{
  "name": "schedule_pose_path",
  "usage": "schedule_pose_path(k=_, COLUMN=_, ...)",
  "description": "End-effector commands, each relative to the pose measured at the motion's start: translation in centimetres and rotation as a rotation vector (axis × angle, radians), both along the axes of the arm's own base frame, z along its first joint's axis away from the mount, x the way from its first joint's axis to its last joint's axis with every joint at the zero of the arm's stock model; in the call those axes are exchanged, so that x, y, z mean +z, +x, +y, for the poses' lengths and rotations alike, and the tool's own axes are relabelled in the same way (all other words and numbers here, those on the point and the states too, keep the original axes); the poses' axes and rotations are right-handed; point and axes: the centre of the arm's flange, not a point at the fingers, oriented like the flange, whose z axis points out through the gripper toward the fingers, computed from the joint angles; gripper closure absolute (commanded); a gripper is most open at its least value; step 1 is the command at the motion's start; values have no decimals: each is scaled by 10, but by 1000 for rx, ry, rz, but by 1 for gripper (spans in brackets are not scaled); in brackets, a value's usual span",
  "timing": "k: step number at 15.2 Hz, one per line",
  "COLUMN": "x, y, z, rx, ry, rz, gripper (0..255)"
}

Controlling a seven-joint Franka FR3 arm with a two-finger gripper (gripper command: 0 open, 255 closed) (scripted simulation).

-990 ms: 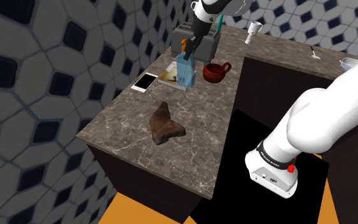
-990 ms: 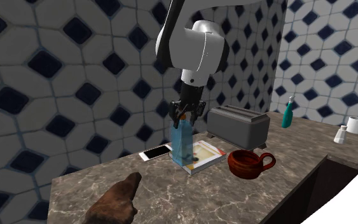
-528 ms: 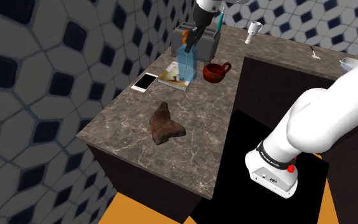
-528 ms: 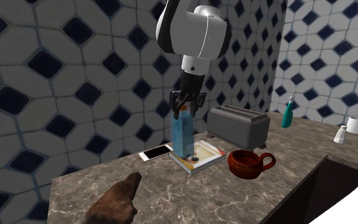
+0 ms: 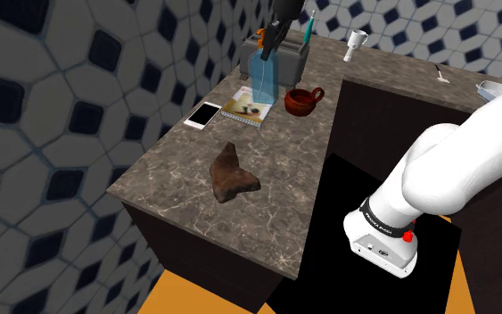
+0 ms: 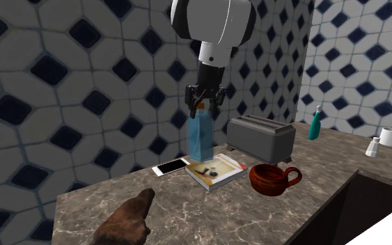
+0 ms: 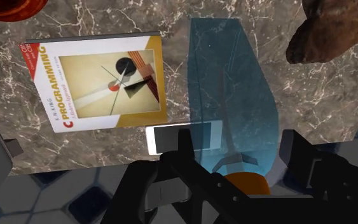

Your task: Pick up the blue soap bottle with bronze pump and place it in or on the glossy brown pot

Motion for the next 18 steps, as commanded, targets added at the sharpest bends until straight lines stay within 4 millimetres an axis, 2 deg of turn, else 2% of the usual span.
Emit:
schedule_pose_path(k=1, x=6, y=-2, z=-13, rx=0, ry=0, rz=0, gripper=255)
schedule_pose_path(k=18, x=39, y=-33, z=-233, rx=0, ry=0, rz=0, gripper=255)
